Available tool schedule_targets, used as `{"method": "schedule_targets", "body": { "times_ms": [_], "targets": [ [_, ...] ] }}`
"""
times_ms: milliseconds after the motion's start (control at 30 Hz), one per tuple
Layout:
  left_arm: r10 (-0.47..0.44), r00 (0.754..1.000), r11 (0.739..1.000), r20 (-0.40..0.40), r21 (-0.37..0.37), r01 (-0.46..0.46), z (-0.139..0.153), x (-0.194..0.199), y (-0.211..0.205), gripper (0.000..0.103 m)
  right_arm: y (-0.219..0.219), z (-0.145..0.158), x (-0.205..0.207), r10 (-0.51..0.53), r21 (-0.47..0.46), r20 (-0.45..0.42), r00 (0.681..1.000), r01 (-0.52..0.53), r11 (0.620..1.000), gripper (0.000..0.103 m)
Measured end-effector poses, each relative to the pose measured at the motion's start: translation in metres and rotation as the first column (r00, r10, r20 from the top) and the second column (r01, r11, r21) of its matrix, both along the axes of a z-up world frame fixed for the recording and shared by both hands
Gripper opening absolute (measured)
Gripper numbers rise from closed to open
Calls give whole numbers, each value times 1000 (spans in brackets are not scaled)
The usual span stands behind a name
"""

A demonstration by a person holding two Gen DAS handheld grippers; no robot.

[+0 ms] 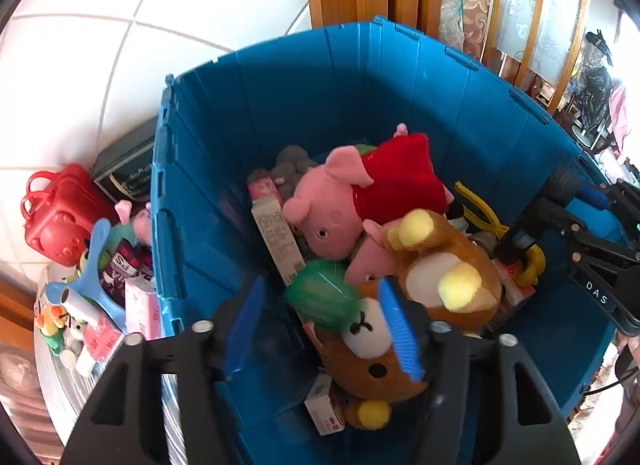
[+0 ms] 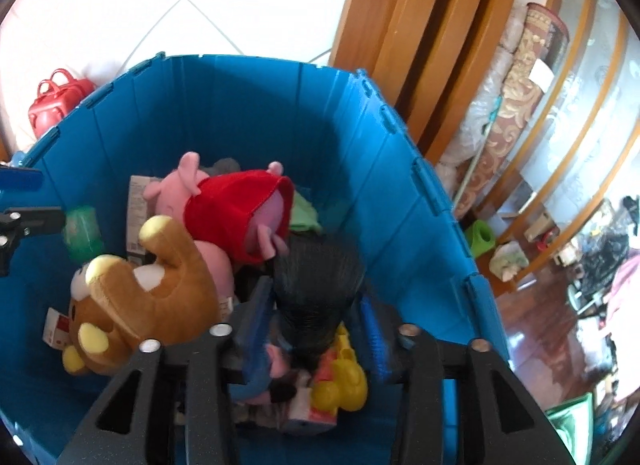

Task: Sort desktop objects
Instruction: 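Carry the green jar and black roll into the blue crate and open both tools, then withdraw both tools from the crate back over the table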

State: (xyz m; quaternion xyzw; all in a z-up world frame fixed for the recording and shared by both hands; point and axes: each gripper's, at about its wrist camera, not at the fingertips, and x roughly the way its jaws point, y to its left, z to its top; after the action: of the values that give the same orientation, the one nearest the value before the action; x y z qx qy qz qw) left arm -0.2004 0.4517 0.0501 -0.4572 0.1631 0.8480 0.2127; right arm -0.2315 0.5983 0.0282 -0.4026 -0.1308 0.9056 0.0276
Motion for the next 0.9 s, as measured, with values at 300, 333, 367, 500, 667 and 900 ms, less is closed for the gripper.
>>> {"method": "schedule_targets", "body": {
  "times_ms": [300,333,367,500,667,900],
  "targets": [
    [1,999,999,-43,35,0,12,8,-14,66,-2,8,7,-15,4,-54,998,16,1000,102],
    [3,999,999,-48,43,-1,15,9,-17,67,-2,9,8,-22,-2,-60,998,22,1000,103],
    [4,998,999,-55,51,-1,18,11,-20,68,-2,10,10,-30,-4,-71,997,29,1000,103],
    [13,993,997,-117,83,-3,31,20,-38,72,-9,19,20,-32,-12,-103,994,31,999,103],
    [51,979,990,-200,138,-23,49,33,-75,75,-33,50,42,-1,-83,-186,983,-15,996,103],
    [146,939,980,-312,176,-94,63,46,-162,79,-102,87,71,77,-157,-296,952,-128,979,103]
  ]
}}
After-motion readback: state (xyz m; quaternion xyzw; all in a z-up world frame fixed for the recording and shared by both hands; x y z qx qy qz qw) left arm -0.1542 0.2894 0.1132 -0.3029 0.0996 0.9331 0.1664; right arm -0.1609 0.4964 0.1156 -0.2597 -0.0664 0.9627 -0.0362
